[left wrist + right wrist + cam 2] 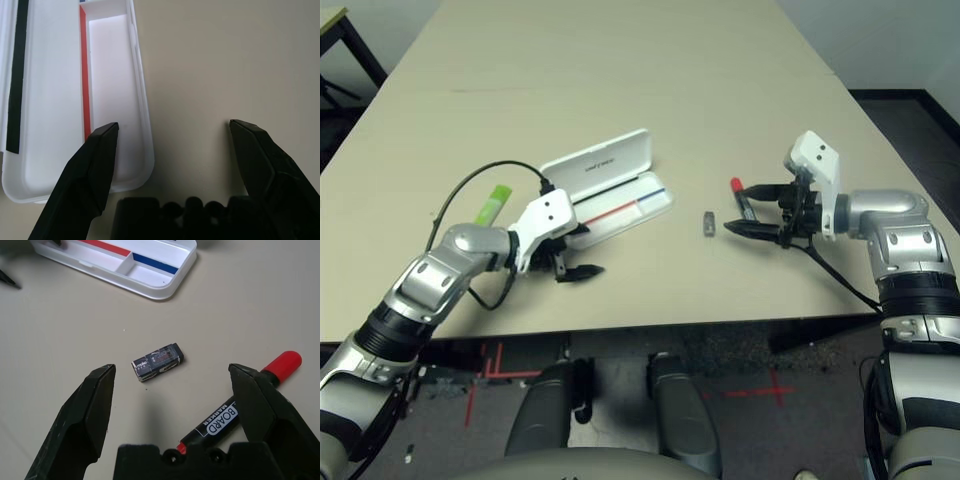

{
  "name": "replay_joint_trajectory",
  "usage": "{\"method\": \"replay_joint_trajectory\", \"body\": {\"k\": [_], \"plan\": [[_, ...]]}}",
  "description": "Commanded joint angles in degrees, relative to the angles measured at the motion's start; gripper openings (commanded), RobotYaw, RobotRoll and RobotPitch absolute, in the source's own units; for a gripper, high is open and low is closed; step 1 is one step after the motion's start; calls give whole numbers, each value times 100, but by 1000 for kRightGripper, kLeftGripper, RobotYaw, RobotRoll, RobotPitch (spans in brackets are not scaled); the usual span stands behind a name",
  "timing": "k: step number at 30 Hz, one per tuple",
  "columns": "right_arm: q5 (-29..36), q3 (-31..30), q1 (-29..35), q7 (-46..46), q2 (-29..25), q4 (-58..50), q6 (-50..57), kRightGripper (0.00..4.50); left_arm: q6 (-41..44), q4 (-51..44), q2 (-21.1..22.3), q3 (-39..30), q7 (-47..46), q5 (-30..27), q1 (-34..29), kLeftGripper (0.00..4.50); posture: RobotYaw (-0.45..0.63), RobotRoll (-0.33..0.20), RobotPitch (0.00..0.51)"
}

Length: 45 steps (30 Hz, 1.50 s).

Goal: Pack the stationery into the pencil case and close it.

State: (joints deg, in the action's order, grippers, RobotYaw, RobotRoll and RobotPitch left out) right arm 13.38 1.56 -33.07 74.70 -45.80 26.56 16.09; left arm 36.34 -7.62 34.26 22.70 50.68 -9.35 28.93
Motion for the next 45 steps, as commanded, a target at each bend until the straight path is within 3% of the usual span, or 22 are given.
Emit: {"method": "replay_joint_trajectory", "body": {"k": [1,4,13,21,34,45], "plan": [[11,2,76,-59,8,-132,-78,4500,115,144,11,167,161,110,13,4464,-31,0,161],[21,15,87,-102,13,-140,-97,4500,142,172,16,201,235,142,37,3524,-31,0,161],[67,24,109,-116,4,-161,-82,4500,107,405,-8,242,354,257,158,65,-60,0,159],[264,-28,336,286,-182,-600,328,4500,25,375,105,217,622,324,325,25,-62,0,161],[299,-112,392,501,-221,-735,442,4500,-524,-567,990,305,1594,356,151,25,-59,0,164],[366,-191,436,653,-235,-941,641,4500,-628,-579,774,185,1489,323,-24,25,-46,0,178]]}}
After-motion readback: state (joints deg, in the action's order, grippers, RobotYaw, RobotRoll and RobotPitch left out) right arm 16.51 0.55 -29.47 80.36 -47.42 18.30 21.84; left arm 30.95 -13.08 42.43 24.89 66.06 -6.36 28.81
